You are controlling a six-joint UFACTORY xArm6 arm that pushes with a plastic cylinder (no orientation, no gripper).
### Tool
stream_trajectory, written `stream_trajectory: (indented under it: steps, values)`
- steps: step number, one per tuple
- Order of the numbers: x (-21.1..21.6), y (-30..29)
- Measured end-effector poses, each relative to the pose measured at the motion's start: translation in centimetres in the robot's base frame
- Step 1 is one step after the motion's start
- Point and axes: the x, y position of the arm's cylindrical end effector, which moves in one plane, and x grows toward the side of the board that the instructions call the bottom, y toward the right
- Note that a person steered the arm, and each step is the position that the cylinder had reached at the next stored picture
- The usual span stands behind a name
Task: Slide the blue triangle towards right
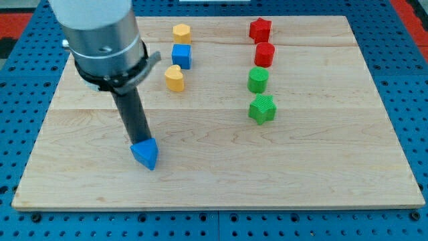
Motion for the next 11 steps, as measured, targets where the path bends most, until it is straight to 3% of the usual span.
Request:
stream_trajectory:
  steps: [2, 3, 5, 7, 8, 9, 11]
  values:
    - [4.0, -6.2]
    - [3.9, -4.8]
    - [2.6, 3.6]
    - [5.3, 2.6]
    - [6.3, 4.6]
    - [6.3, 10.6]
    - [5.0, 11.0]
